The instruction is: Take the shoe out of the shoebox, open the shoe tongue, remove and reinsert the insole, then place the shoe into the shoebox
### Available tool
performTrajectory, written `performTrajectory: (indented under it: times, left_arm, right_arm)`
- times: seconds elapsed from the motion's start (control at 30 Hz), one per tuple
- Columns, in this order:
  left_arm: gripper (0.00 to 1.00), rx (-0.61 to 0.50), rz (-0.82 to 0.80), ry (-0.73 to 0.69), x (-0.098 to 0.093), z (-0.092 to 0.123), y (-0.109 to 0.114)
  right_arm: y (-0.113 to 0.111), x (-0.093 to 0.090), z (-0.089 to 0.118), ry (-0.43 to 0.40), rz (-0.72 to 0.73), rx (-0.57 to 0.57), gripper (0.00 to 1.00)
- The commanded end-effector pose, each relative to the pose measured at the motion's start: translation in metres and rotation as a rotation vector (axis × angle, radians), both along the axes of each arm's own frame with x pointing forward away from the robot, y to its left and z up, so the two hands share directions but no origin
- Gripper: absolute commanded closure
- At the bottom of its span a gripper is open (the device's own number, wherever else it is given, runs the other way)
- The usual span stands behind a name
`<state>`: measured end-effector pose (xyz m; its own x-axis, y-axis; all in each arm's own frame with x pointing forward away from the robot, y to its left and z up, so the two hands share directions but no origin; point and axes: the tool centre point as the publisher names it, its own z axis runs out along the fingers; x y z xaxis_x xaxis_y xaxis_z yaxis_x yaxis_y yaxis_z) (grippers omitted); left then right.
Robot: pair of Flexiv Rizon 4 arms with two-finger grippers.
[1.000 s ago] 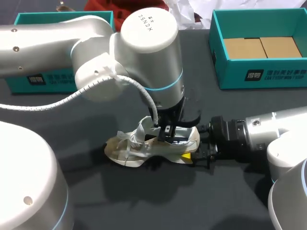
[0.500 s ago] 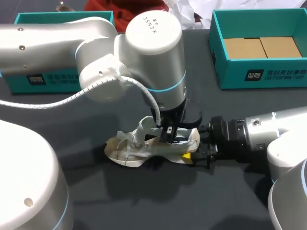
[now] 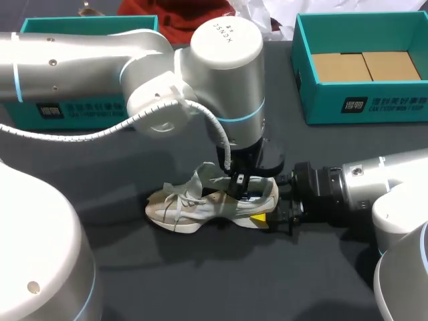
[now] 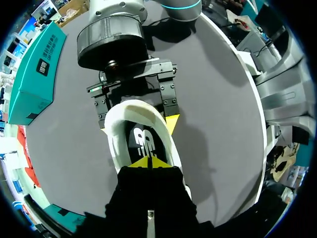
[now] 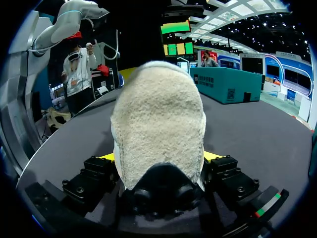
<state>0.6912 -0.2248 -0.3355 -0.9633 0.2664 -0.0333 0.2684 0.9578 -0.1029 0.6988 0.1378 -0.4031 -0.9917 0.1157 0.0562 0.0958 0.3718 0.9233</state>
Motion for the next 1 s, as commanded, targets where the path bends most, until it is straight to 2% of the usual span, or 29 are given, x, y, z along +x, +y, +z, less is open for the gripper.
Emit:
performTrajectory:
  times: [0.03, 0.33, 1.0]
  left_arm:
    - [1.00, 0.008, 0.000, 0.000, 0.000, -0.001, -0.005]
    - [1.00, 0.044, 0.005, 0.044, 0.008, -0.021, -0.008]
    - [1.00, 0.073, 0.013, 0.109, 0.003, -0.035, 0.014]
  right_arm:
    - [0.001, -0.001, 0.001, -0.001, -0.002, -0.003, 1.00]
    - [0.001, -0.001, 0.001, -0.001, -0.002, -0.003, 1.00]
    - [0.001, -0.001, 0.001, -0.001, -0.002, -0.003, 1.00]
